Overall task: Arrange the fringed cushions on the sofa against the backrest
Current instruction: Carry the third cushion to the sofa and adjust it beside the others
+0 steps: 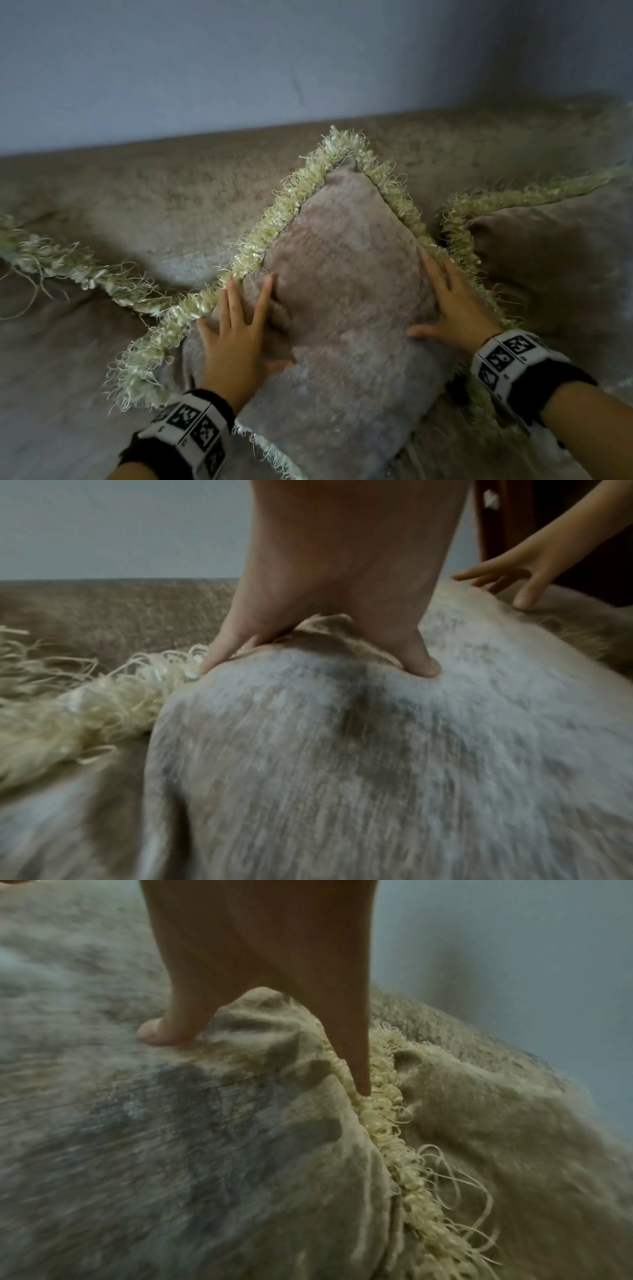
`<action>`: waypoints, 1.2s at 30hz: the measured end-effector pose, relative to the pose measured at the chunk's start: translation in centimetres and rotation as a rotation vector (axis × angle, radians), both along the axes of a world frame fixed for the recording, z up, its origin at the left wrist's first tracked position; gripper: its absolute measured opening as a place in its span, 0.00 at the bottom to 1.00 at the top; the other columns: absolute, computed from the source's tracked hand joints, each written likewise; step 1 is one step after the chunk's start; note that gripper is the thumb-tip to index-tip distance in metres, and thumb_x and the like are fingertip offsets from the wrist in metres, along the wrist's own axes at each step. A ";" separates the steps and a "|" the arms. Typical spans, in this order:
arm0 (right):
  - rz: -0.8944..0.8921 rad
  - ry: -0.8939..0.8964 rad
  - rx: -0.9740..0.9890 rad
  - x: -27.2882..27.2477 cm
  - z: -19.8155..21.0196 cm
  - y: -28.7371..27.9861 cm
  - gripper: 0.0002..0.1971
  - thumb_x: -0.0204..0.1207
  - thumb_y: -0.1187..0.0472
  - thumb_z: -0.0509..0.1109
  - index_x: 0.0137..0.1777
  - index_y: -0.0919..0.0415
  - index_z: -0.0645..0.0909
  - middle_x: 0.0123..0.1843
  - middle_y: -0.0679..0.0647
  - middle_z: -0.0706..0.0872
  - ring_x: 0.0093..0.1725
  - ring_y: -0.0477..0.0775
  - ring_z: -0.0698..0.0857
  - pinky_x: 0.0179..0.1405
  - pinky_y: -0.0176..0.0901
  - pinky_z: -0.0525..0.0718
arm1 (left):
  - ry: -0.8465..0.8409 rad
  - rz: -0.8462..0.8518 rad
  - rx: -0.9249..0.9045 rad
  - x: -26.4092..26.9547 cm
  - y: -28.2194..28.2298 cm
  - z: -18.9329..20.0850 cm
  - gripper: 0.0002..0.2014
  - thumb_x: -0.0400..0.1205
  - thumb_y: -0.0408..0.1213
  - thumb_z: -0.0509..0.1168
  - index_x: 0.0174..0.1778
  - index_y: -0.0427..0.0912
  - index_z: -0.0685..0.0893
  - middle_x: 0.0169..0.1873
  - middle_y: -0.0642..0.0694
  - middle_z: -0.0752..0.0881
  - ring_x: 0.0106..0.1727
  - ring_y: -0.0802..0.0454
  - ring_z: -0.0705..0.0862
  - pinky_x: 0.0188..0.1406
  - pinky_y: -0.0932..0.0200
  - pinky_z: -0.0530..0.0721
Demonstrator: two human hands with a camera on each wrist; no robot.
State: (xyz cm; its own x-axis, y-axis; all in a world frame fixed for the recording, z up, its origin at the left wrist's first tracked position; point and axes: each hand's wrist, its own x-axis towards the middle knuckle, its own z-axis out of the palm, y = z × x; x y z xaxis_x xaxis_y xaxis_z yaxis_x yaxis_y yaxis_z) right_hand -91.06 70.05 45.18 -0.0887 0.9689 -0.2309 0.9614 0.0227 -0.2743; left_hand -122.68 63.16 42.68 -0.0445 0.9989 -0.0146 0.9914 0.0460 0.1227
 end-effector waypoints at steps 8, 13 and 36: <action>-0.006 -0.033 -0.092 -1.4 -0.8 2.0 0.65 0.61 0.38 0.78 0.79 0.41 0.25 0.84 0.61 0.35 0.84 0.64 0.42 0.80 0.64 0.58 | 0.040 0.115 -0.072 2.1 1.2 0.8 0.65 0.60 0.71 0.69 0.72 0.63 0.20 0.82 0.36 0.35 0.83 0.37 0.41 0.73 0.22 0.57; 0.107 0.028 -0.113 0.8 0.3 2.5 0.60 0.65 0.41 0.77 0.80 0.40 0.30 0.85 0.58 0.39 0.85 0.62 0.45 0.78 0.64 0.62 | 0.022 0.044 0.101 6.5 1.4 3.7 0.65 0.59 0.69 0.72 0.74 0.66 0.25 0.82 0.36 0.40 0.83 0.37 0.43 0.70 0.20 0.54; -0.308 -0.036 -0.244 42.9 -1.4 6.3 0.62 0.62 0.39 0.78 0.76 0.29 0.26 0.86 0.56 0.41 0.84 0.62 0.53 0.73 0.62 0.71 | 0.063 -0.486 0.111 45.5 18.9 3.5 0.62 0.53 0.65 0.77 0.79 0.62 0.48 0.77 0.23 0.61 0.79 0.27 0.58 0.69 0.23 0.62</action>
State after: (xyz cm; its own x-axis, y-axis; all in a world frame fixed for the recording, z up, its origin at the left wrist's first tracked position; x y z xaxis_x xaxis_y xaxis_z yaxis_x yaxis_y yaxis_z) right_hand -48.20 76.32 43.76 0.2102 0.8653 -0.4550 0.9222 -0.3301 -0.2017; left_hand -77.17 82.05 46.22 0.4286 0.8998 0.0810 0.9007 -0.4326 0.0399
